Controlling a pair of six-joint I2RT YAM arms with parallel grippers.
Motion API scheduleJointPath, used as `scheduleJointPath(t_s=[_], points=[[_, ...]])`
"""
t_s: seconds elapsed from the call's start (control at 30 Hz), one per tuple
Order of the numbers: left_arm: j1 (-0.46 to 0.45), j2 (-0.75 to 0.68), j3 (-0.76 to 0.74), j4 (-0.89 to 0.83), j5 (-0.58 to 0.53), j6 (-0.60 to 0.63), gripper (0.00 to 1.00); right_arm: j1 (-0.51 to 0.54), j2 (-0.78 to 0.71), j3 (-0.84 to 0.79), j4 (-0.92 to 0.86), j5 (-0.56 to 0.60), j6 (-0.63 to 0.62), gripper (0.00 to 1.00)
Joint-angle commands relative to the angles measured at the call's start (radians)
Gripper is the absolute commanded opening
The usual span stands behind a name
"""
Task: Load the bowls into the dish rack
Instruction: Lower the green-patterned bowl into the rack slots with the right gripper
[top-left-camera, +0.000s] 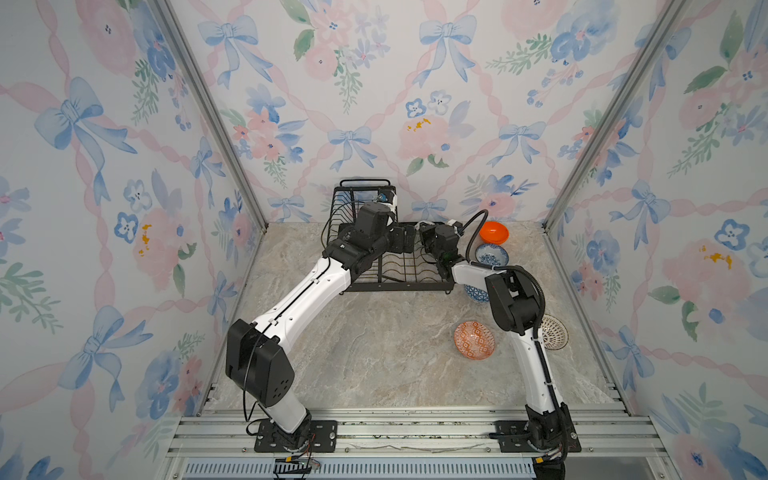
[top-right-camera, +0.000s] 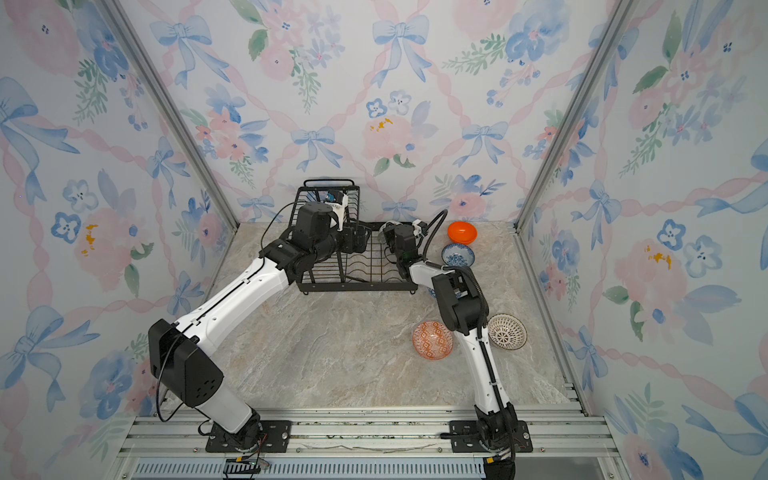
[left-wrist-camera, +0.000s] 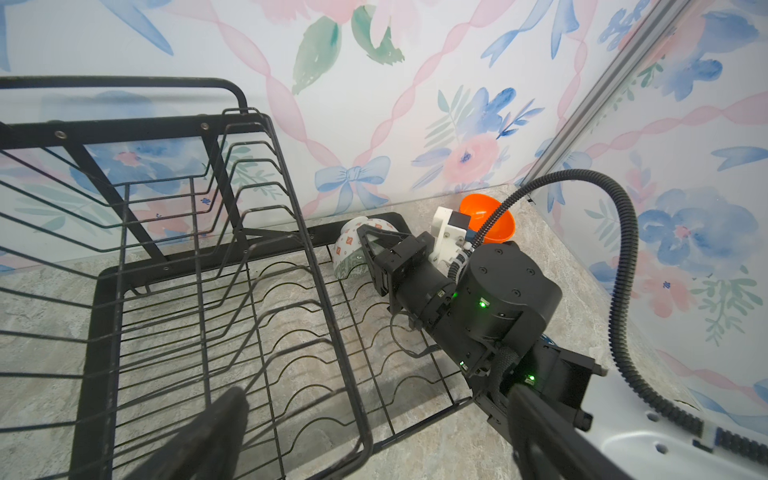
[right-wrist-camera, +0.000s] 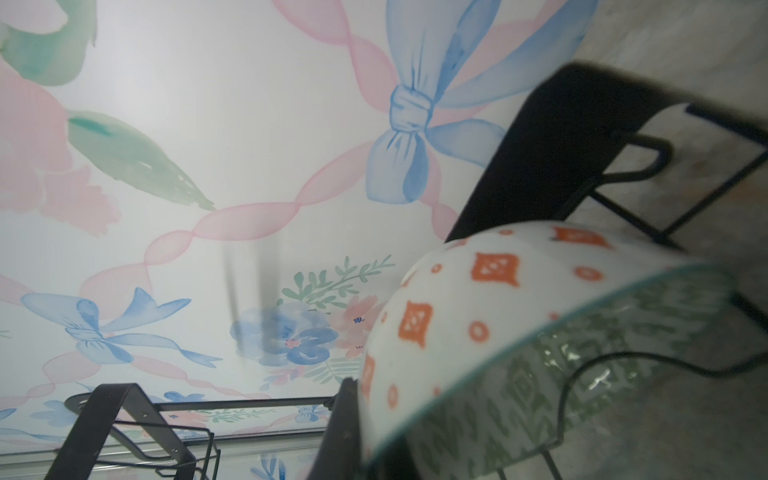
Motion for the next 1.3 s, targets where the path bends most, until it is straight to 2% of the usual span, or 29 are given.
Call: scheduleJointPath(t_s=[0.0, 1.27], points=[[-0.002, 0.015, 0.016, -0.003, -0.012, 0.003, 0.98, 0.001, -0.036, -0.001, -0.114, -0.033, 0.014, 0.12], [-0.013, -0.008, -0.001, -0.003, -0.017, 0.002, 0.98, -0.025, -0.068, 0.035, -0.141, -0.035, -0.017, 0.34]])
